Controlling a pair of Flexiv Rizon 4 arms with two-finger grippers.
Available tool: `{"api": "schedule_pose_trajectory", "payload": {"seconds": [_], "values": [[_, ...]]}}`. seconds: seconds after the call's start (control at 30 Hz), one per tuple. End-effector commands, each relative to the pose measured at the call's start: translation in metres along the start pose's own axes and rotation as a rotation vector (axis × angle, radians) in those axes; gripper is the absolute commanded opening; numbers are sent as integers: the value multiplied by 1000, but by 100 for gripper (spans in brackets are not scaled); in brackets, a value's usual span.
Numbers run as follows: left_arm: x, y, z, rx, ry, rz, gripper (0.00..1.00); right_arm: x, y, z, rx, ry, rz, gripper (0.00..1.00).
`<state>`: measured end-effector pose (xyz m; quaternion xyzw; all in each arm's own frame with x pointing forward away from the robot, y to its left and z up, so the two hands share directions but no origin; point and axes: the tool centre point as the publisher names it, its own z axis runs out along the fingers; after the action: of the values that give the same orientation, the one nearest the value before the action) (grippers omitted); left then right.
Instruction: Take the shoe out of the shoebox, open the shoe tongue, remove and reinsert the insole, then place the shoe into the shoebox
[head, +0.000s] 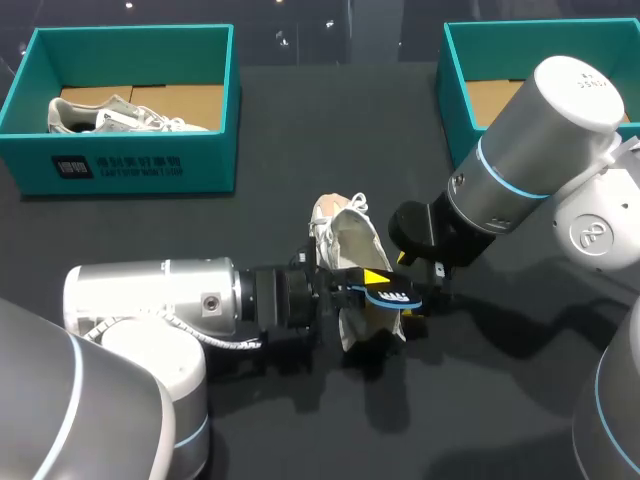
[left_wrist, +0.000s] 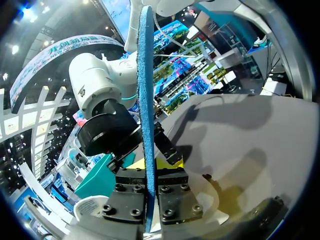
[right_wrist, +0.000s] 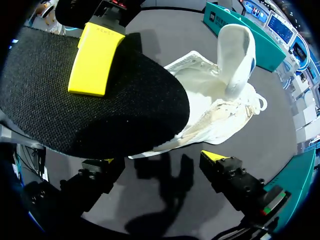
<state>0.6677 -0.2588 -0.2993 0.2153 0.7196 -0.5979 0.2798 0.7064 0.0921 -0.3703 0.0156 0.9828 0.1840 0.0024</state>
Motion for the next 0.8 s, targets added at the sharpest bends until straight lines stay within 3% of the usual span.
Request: {"api": "schedule_pose_trajectory", "payload": {"seconds": [0.03, 0.8], "values": [[-2, 3, 5, -8, 0, 2, 0, 1, 0, 1, 2, -3, 0, 100], [-3, 19, 5, -41, -12, 45, 0, 1, 0, 1, 2, -3, 0, 100]]}}
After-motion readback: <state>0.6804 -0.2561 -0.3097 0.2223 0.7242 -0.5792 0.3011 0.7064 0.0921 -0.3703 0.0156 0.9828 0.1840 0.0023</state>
